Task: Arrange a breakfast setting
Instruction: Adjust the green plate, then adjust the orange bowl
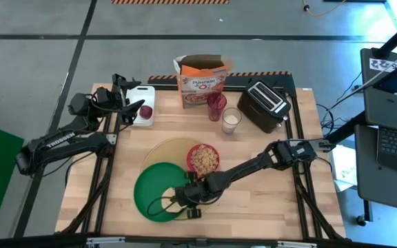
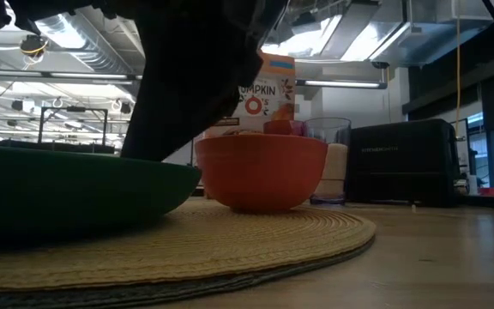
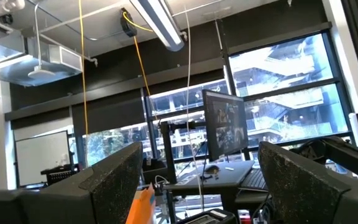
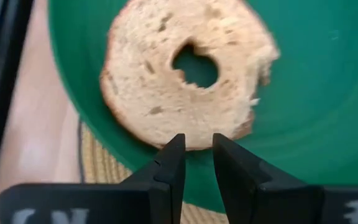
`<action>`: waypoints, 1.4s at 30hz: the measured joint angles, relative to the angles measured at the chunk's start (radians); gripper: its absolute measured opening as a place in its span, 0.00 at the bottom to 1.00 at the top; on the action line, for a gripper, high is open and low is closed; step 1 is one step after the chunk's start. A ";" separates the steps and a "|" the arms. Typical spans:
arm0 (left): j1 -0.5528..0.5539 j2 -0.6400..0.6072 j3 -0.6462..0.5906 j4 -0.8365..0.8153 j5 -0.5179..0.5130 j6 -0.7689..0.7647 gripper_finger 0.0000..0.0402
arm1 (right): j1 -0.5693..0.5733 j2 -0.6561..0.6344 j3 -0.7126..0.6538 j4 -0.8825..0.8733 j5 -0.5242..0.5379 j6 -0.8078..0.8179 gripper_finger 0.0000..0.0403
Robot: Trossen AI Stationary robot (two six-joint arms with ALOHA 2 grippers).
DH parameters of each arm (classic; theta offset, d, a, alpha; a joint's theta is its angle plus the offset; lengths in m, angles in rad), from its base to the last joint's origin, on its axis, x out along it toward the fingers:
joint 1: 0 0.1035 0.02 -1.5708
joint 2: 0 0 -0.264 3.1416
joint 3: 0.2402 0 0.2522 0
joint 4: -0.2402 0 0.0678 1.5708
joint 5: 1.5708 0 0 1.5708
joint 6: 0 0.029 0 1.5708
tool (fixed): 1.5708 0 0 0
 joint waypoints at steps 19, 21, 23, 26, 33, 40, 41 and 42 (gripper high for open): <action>0.000 0.000 0.000 0.000 0.000 0.000 0.78 | 0.034 0.000 0.000 -0.004 -0.136 0.000 0.21; 0.000 0.000 0.000 0.001 0.000 0.000 0.78 | 0.039 0.000 0.000 -0.005 -0.155 0.002 0.21; 0.000 0.000 0.000 0.001 0.000 0.000 0.78 | 0.046 0.000 0.000 -0.006 -0.159 0.003 0.21; 0.000 0.000 0.000 0.001 0.000 0.000 0.78 | 0.047 -0.001 0.000 -0.007 -0.164 0.003 0.21; 0.000 0.000 0.000 0.001 0.000 0.000 0.78 | 0.046 -0.011 0.030 -0.012 -0.098 -0.067 0.21; 0.000 0.000 0.000 -0.009 0.000 -0.003 0.78 | 0.054 -0.019 0.210 -0.190 0.272 -0.264 0.21; 0.000 0.000 0.000 -0.019 0.000 -0.006 0.78 | 0.063 -0.022 0.231 -0.249 0.360 -0.276 0.21; 0.000 0.000 0.000 -0.026 0.000 -0.008 0.78 | 0.069 -0.026 0.241 -0.302 0.451 -0.286 0.21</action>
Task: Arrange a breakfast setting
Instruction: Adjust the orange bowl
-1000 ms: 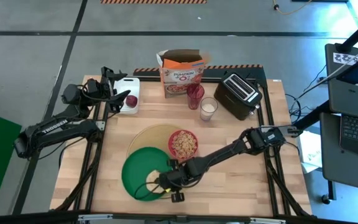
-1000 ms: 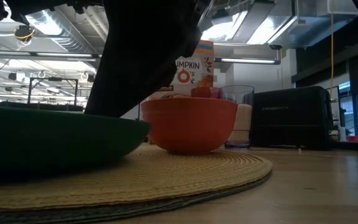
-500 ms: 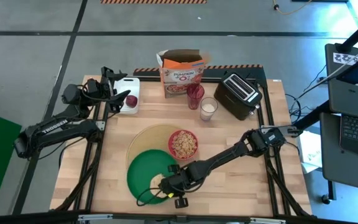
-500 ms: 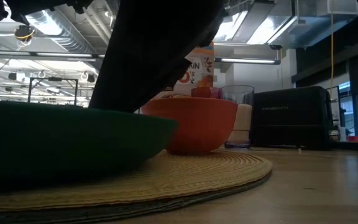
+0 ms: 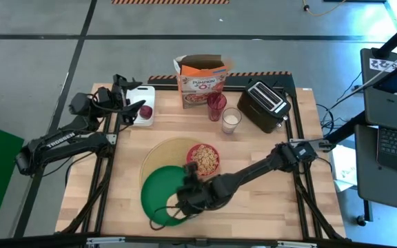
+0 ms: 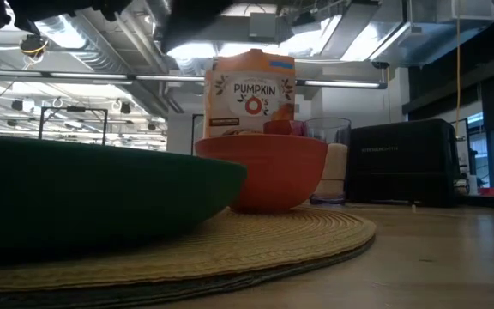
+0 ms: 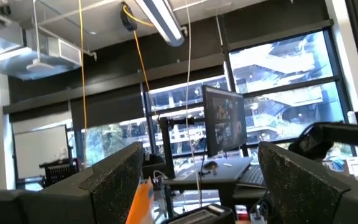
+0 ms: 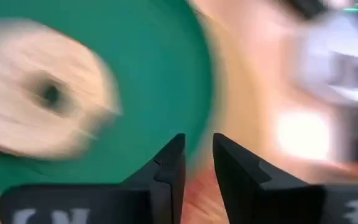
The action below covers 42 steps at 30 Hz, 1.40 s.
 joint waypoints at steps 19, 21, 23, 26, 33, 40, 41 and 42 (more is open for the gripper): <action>0.000 0.005 0.000 -0.050 0.000 -0.052 0.78 | 0.043 -0.058 -0.214 -0.208 -0.008 0.232 0.21; 0.000 0.005 0.000 -0.052 0.000 -0.051 0.78 | 0.034 -0.057 -0.217 -0.227 -0.011 0.247 0.21; 0.000 0.005 0.000 -0.055 0.000 -0.052 0.78 | 0.026 -0.057 -0.217 -0.259 -0.016 0.283 0.21; 0.000 0.005 0.000 -0.055 0.011 -0.050 0.78 | 0.019 -0.057 -0.217 -0.344 -0.016 0.354 0.21; 0.000 0.005 0.000 -0.054 0.019 -0.044 0.78 | 0.023 -0.056 -0.217 -0.462 -0.054 0.444 0.21; 0.000 0.005 0.000 -0.047 0.019 -0.044 0.78 | -0.017 -0.053 -0.217 -0.464 -0.033 0.479 0.21; 0.000 0.005 0.000 -0.047 0.019 -0.044 0.78 | -0.026 -0.052 -0.217 -0.464 -0.034 0.476 0.21; 0.000 0.005 0.000 -0.047 0.019 -0.044 0.78 | -0.034 -0.052 -0.217 -0.464 -0.034 0.473 0.21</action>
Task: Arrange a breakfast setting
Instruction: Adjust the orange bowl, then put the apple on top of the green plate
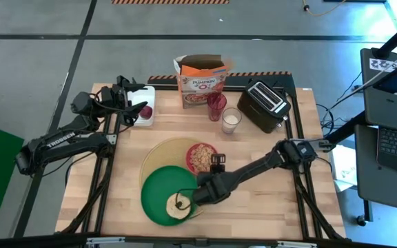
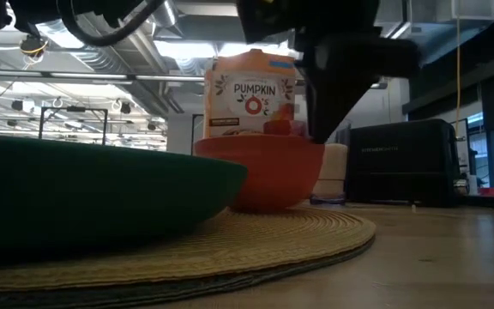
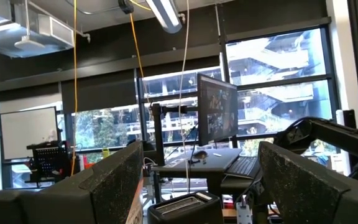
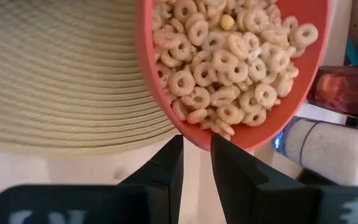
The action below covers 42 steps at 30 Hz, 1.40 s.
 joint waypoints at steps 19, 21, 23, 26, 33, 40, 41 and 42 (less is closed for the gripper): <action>-0.001 -0.003 0.000 0.000 0.009 0.001 0.78 | -0.055 -0.001 0.053 0.006 0.015 -0.105 0.21; 0.000 -0.003 0.000 0.000 0.009 0.001 0.78 | -0.042 -0.003 0.097 -0.030 0.056 -0.103 0.21; 0.000 -0.003 0.000 0.000 0.011 0.001 0.78 | -0.026 -0.004 0.137 -0.038 0.136 -0.111 0.21; 0.000 -0.003 0.000 -0.001 0.037 0.001 0.78 | 0.008 -0.006 0.180 -0.053 0.266 -0.119 0.21; 0.000 0.000 0.000 -0.033 0.068 0.000 0.78 | 0.056 -0.016 0.107 0.025 0.374 -0.049 0.21; 0.000 0.064 0.000 -0.034 0.036 0.016 0.78 | 0.028 -0.016 -0.048 0.370 0.356 -0.270 0.21; 0.000 0.079 0.000 -0.036 0.026 0.023 0.78 | 0.014 -0.018 -0.062 0.390 0.353 -0.313 0.21; 0.000 0.095 0.000 -0.040 0.017 0.027 0.78 | -0.005 -0.026 -0.081 0.408 0.350 -0.358 0.21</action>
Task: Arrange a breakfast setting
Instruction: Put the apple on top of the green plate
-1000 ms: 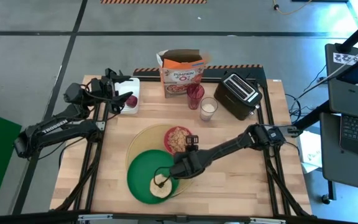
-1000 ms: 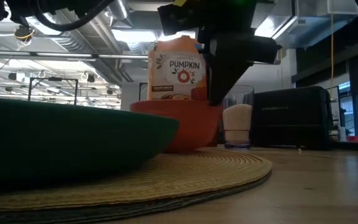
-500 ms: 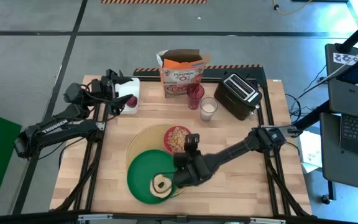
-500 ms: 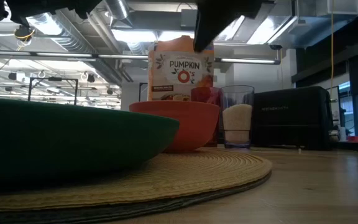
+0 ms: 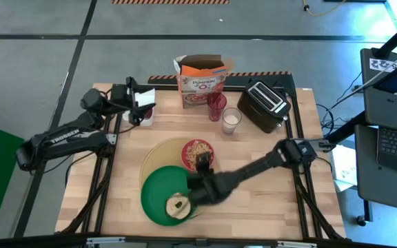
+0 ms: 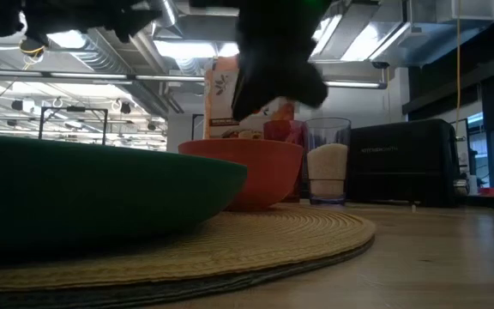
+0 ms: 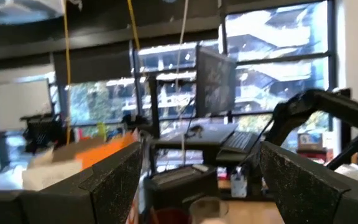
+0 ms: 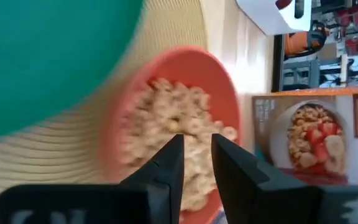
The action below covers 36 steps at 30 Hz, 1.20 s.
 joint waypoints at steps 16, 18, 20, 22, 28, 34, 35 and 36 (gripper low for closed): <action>0.019 0.119 0.026 -0.103 -0.131 0.056 0.78 | -0.279 -0.500 -0.731 1.209 -0.611 -0.619 0.21; 0.041 0.116 0.078 -0.264 -0.126 0.039 0.78 | -0.310 -0.544 -0.799 1.385 -0.685 -0.631 0.21; 0.058 0.117 0.148 -0.480 -0.123 0.053 0.78 | -0.333 -0.580 -0.848 1.537 -0.741 -0.644 0.21; 0.059 0.119 0.210 -0.686 -0.162 0.091 0.78 | -0.344 -0.611 -0.880 1.627 -0.783 -0.661 0.21; 0.042 0.127 0.299 -0.971 -0.566 0.090 0.78 | -0.345 -0.665 -0.895 1.608 -0.814 -0.748 0.21; 0.069 0.173 0.314 -1.162 -0.654 -0.011 0.78 | -0.346 -0.725 -0.895 1.493 -0.820 -0.804 0.21; 0.075 0.196 0.314 -1.179 -0.632 -0.021 0.78 | -0.346 -0.729 -0.895 1.489 -0.820 -0.822 0.21; 0.081 0.222 0.314 -1.192 -0.615 -0.028 0.78 | -0.346 -0.731 -0.895 1.489 -0.819 -0.838 0.21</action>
